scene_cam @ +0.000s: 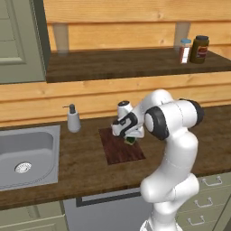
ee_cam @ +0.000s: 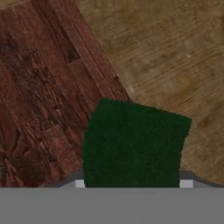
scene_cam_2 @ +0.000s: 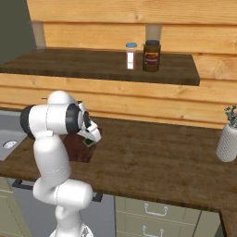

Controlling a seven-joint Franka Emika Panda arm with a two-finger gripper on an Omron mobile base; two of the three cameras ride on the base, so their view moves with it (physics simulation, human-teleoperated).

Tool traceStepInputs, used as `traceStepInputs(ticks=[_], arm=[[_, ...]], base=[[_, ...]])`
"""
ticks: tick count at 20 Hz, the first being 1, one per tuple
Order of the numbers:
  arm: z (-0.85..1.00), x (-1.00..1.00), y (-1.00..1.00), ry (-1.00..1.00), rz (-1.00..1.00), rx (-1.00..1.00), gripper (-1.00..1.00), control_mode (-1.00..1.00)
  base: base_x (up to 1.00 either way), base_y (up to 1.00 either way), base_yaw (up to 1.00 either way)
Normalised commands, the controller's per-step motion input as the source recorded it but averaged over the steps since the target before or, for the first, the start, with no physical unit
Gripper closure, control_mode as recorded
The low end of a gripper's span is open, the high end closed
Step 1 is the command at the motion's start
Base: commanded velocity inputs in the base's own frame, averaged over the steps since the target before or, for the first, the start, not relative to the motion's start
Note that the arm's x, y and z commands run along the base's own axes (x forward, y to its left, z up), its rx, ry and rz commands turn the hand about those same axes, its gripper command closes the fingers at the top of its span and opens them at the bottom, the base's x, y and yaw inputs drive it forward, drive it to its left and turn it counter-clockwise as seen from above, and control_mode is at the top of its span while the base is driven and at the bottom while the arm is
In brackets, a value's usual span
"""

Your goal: Pick up the sponge from the counter and clean the cutting board by briefly scrubbing or pressing down on the cutting board. Once finished, release the sponge.

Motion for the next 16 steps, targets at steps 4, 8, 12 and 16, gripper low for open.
traceStepInputs(ticks=[4, 8, 12, 16], arm=[[-0.23, 0.74, 0.15, 0.00, -0.01, 0.00, 1.00, -1.00], [-0.01, 0.25, 0.63, 0.00, -0.07, -0.02, 1.00, -1.00], [-0.02, 0.07, 1.00, 0.00, -0.12, -0.08, 1.00, -1.00], [-0.01, 0.09, 1.00, 0.00, -0.12, -0.05, 1.00, -1.00]], base=[[0.00, 0.00, 0.00], [0.00, 0.00, 0.00], [0.00, 0.00, 0.00], [0.00, 0.00, 0.00]])
